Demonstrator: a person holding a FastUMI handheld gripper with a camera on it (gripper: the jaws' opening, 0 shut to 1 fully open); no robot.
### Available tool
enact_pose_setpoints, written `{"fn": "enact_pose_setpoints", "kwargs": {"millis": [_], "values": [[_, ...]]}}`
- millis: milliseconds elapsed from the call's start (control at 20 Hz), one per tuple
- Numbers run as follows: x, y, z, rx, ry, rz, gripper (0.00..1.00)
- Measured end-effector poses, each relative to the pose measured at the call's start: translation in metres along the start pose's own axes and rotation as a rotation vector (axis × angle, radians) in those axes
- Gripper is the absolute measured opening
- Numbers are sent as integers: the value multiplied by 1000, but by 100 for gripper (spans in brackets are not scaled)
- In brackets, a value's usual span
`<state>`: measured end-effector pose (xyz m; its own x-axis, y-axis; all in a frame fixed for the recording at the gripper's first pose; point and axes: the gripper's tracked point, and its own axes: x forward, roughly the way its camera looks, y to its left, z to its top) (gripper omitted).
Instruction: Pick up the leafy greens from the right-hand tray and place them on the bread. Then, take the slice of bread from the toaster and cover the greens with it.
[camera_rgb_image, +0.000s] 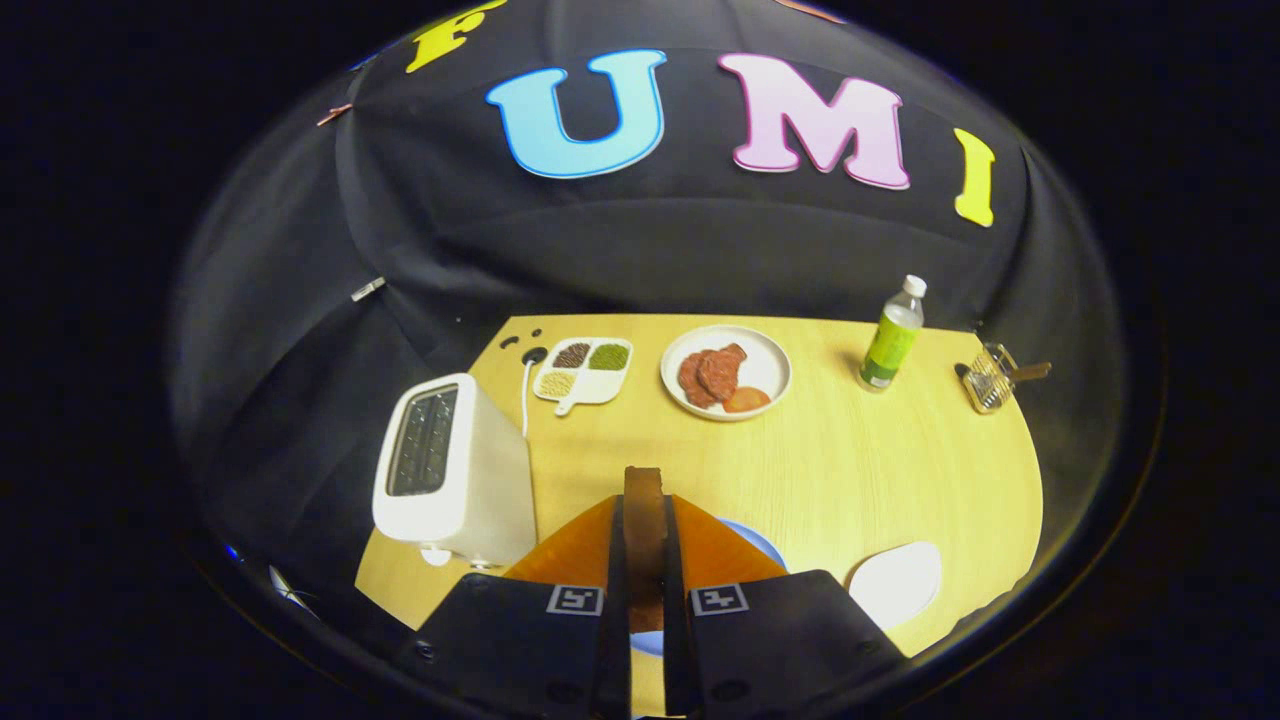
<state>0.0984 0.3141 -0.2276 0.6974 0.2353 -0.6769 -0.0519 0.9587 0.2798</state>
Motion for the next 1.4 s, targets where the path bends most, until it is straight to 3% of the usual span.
{"fn": "enact_pose_setpoints", "kwargs": {"millis": [500, 1000, 1100, 1400], "values": [[48, -11, -62, 193, 16, -15, 17], [59, -61, -89, 196, 60, -77, 19], [62, -71, -94, 176, 73, -87, 26], [60, -103, -105, 95, 101, -113, 68]]}}
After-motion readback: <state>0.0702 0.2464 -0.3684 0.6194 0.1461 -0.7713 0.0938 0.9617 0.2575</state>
